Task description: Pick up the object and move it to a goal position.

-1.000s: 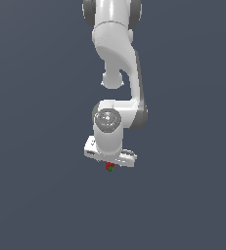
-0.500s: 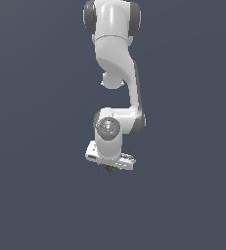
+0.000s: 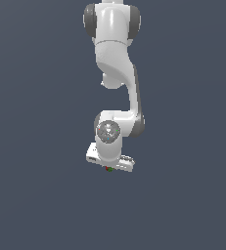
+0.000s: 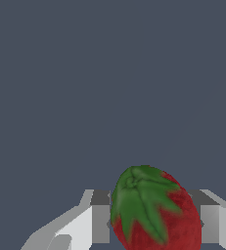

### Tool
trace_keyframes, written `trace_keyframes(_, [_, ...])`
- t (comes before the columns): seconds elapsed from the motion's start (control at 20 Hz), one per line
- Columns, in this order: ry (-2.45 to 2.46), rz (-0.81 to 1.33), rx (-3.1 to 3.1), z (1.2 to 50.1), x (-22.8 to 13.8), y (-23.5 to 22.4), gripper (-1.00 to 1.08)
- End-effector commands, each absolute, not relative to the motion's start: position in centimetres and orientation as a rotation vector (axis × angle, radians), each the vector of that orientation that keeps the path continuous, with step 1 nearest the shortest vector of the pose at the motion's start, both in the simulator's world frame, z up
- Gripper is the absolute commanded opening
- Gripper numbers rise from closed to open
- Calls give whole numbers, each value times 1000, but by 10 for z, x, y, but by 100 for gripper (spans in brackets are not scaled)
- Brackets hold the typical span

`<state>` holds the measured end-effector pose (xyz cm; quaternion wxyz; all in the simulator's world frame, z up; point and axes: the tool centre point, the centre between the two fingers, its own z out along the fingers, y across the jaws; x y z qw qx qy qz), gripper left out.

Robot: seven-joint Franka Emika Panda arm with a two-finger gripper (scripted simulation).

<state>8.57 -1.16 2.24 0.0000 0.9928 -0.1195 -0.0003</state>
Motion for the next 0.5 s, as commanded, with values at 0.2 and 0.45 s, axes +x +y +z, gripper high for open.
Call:
trace_keyframes(0.2, [-375, 0, 3119, 23, 86, -12, -100])
trace_keyframes(0.45, [-375, 0, 3119, 25, 85, -13, -100])
